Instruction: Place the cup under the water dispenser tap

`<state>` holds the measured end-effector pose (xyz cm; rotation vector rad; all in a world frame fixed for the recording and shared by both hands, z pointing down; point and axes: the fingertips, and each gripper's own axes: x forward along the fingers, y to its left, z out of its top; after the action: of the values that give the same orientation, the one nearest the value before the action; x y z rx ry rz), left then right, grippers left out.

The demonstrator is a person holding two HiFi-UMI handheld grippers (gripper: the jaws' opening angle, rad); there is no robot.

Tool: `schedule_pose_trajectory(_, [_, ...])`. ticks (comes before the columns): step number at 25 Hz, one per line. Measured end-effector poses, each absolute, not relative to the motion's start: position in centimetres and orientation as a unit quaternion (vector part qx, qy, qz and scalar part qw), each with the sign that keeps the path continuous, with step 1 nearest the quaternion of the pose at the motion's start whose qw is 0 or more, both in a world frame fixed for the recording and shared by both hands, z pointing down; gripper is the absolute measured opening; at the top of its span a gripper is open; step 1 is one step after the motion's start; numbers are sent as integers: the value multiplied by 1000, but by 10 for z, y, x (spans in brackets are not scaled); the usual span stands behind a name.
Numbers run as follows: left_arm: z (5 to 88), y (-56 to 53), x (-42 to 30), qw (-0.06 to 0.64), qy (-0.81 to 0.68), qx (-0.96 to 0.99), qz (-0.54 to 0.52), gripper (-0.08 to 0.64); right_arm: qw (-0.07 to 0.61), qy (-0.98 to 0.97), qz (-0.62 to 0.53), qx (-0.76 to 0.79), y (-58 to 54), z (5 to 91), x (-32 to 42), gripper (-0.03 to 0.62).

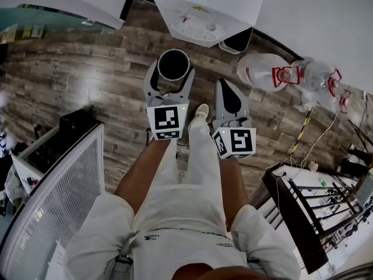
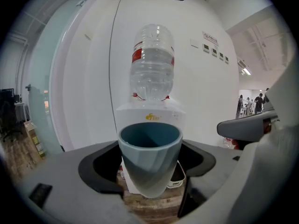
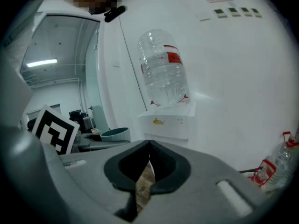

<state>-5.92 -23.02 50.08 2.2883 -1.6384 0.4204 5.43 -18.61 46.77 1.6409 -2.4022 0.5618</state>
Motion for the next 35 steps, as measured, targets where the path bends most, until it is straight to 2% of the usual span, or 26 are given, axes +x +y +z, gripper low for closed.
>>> schedule_pose_trajectory(26, [674,-332,-53,94,-583,795,139,366,115,-807,193,546,-228,586,70,0])
schedule_pose_trajectory(35, [726,-352,-52,99,-583,792,155,367,116,-805,195,548,-234,607,73,0])
